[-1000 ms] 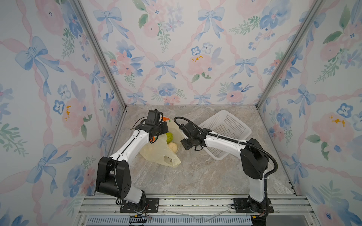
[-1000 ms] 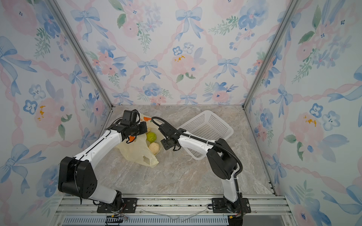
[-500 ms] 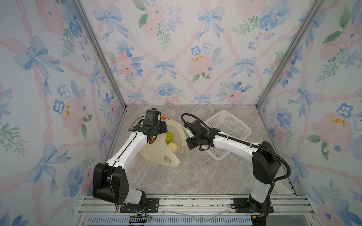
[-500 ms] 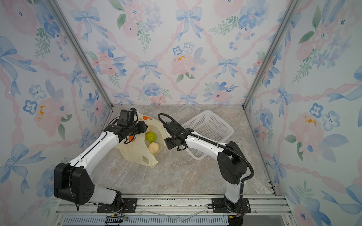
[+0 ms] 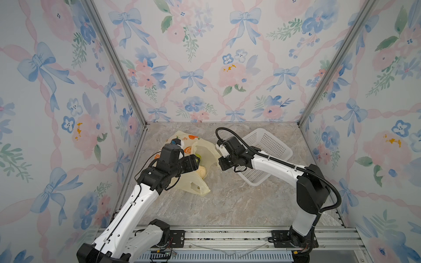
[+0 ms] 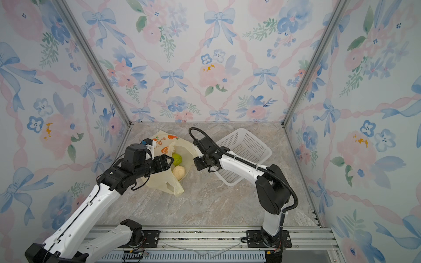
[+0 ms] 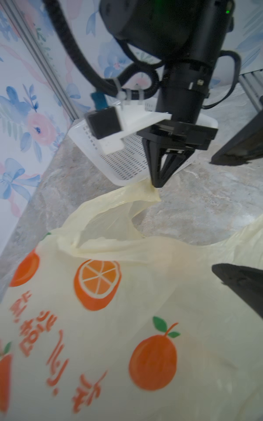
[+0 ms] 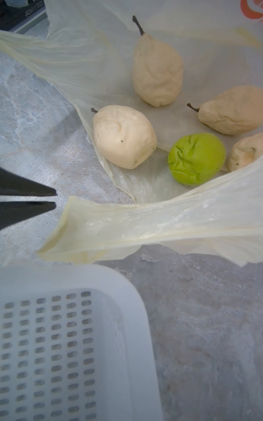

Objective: Place the pears into plastic bags & tie knots
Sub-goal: Adjust the plastic bag at the center of the board.

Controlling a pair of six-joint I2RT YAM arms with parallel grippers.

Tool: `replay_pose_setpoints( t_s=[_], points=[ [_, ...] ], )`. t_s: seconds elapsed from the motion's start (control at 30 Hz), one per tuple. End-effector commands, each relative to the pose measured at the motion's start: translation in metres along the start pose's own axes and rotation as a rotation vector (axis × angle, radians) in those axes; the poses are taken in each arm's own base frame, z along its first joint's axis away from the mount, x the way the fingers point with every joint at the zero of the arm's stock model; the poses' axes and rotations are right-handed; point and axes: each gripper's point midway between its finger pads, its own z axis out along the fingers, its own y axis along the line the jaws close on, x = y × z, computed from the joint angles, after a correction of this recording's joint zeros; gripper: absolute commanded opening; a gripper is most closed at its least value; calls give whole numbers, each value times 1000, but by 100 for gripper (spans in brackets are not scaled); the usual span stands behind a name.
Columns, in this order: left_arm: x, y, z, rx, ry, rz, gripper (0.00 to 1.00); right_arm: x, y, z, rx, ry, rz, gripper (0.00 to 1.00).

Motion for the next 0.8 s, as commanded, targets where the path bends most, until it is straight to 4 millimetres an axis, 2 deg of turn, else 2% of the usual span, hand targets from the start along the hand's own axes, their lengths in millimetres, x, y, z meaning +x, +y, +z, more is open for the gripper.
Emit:
replay_pose_setpoints(
  t_s=[0.0, 0.23, 0.27, 0.33, 0.4, 0.5, 0.7, 0.77],
  points=[
    [42, -2, -5, 33, 89, -130, 74, -11, -3, -20, -20, -48, 9, 12],
    [105, -16, -12, 83, 179, -182, 83, -22, -10, -33, -15, -94, 24, 14],
    [121, -8, -6, 52, 209, -183, 84, -24, -10, -35, -17, -104, 26, 15],
    [133, -6, -2, 34, 225, -178, 85, -28, -10, -39, -20, -118, 32, 15],
    [136, -6, 2, 29, 212, -166, 85, -29, -9, -42, -23, -126, 34, 16],
    [123, -13, 6, 63, 141, -124, 83, -29, -9, -46, -26, -134, 36, 16],
    [112, -10, 19, 22, 67, -29, 72, -22, -13, -50, -16, -120, 42, 16],
    [112, -11, 23, 15, 67, -17, 64, -20, -14, -50, -14, -117, 43, 16]
  ],
)
